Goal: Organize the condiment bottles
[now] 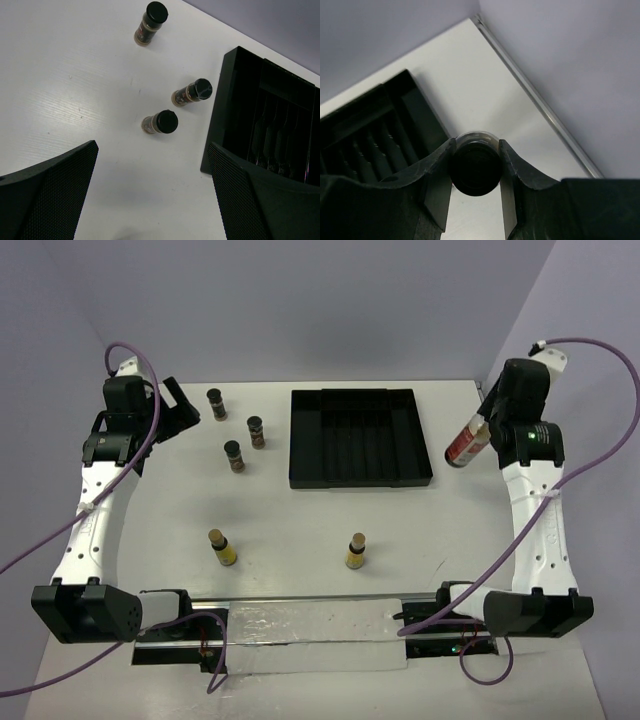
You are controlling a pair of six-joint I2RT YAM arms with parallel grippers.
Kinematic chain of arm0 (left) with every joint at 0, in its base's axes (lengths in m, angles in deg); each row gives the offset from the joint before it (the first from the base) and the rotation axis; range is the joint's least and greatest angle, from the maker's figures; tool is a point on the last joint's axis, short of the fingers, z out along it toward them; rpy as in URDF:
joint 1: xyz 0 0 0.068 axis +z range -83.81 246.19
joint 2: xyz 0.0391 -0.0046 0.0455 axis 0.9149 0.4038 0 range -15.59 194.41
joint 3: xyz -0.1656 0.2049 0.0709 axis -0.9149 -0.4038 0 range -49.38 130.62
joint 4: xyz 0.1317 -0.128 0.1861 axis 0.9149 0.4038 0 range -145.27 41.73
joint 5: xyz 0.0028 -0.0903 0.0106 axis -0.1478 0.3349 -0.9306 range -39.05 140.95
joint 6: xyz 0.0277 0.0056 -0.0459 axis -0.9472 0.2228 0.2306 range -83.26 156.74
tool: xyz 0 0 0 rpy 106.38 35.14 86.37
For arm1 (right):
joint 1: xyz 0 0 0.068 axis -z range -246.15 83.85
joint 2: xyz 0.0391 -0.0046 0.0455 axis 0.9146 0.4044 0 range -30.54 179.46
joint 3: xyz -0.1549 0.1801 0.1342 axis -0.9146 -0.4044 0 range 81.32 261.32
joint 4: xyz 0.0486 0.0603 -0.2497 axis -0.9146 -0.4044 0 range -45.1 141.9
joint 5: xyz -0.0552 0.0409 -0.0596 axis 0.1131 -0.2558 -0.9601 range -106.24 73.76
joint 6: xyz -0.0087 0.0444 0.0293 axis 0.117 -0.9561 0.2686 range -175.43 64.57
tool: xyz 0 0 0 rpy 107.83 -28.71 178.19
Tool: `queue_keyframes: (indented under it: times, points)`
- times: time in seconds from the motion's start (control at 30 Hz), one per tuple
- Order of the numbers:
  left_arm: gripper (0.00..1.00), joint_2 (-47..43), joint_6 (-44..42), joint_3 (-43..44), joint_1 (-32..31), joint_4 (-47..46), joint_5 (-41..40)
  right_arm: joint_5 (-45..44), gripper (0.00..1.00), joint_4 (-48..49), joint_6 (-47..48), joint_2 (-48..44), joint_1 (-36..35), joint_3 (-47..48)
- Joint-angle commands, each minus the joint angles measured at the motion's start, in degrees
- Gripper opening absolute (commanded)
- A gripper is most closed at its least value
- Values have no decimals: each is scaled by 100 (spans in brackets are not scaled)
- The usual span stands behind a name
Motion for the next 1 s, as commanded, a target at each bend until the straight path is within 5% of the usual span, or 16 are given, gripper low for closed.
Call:
queue_keyframes:
  times: [0.0, 0.33, 0.97]
  points:
    - [99, 56, 4, 258, 20, 56, -84, 190, 9, 615, -19, 450, -404, 1014]
    - [99, 54, 39, 364, 29, 300, -303, 19, 9, 914, -19, 1991, -1122, 2471]
    - [99, 2, -31, 369, 29, 451, -486, -124, 9, 1137, -19, 3386, -1211, 3012]
